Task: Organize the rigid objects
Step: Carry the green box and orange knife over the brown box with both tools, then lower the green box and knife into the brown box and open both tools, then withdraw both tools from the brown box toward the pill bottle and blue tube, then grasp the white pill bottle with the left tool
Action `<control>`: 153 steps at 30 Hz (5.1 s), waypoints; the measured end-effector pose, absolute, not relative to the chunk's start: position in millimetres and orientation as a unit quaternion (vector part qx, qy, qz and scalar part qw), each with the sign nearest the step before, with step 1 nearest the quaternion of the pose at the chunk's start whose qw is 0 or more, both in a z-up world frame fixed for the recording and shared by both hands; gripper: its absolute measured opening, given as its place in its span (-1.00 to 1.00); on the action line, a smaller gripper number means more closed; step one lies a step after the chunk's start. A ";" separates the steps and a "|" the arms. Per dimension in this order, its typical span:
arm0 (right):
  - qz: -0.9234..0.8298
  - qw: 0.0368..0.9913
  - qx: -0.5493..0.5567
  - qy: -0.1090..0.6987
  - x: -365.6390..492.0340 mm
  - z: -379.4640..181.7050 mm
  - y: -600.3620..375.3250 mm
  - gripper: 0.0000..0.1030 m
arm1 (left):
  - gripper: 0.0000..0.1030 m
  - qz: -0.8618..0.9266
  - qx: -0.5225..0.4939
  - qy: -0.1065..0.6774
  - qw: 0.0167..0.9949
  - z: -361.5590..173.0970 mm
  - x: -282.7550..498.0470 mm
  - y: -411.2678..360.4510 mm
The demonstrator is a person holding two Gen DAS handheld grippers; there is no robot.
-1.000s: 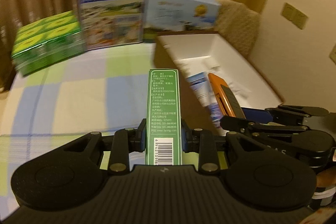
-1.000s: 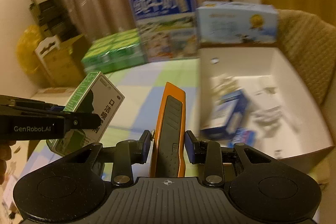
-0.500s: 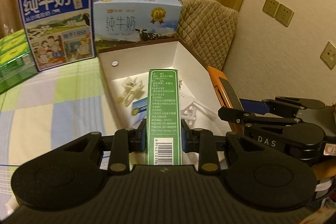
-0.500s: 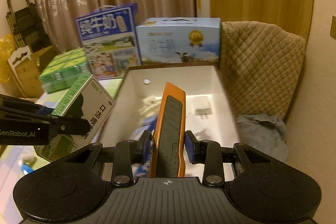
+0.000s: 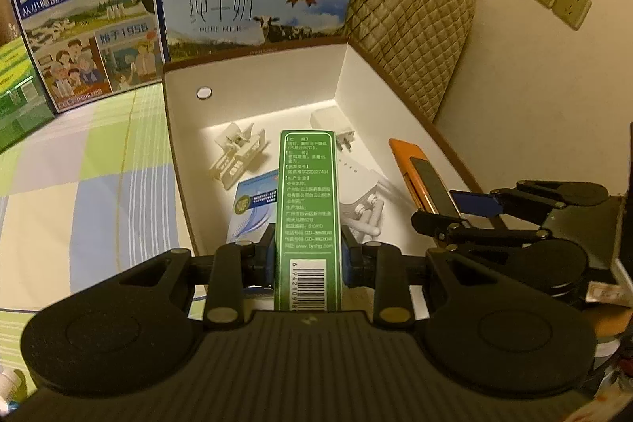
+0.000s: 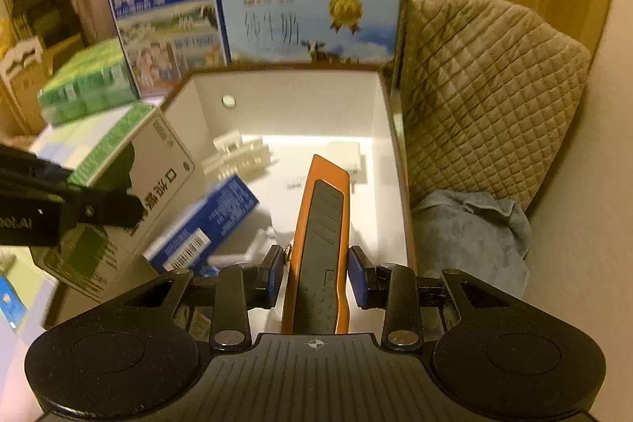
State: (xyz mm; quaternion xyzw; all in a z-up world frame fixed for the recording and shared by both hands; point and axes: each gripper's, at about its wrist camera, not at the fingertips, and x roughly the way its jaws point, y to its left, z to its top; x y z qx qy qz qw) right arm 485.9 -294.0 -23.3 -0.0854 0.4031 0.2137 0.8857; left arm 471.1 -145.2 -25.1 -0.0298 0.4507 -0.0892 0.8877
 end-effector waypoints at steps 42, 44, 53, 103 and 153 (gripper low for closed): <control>0.214 0.859 -0.125 0.448 514.9 -44.6 -293.4 -0.37 | 0.03 -0.098 -0.029 0.464 0.880 -53.0 497.4 -159.5; 0.216 0.859 -0.111 0.451 514.9 -43.1 -295.5 -0.36 | 0.02 -0.097 -0.030 0.467 0.879 -52.6 497.8 -158.4; 0.221 0.857 -0.094 0.455 506.6 -40.0 -297.8 -0.31 | 0.02 -0.097 -0.032 0.474 0.875 -51.8 492.6 -156.7; 0.253 0.877 0.017 0.409 371.3 24.7 -264.8 -0.26 | 0.01 -0.055 -0.081 0.447 0.889 -3.4 327.4 -33.1; 0.356 0.791 -0.073 0.493 313.6 -99.7 -18.8 -0.25 | -0.01 0.072 -0.120 0.501 0.854 -88.8 228.6 182.3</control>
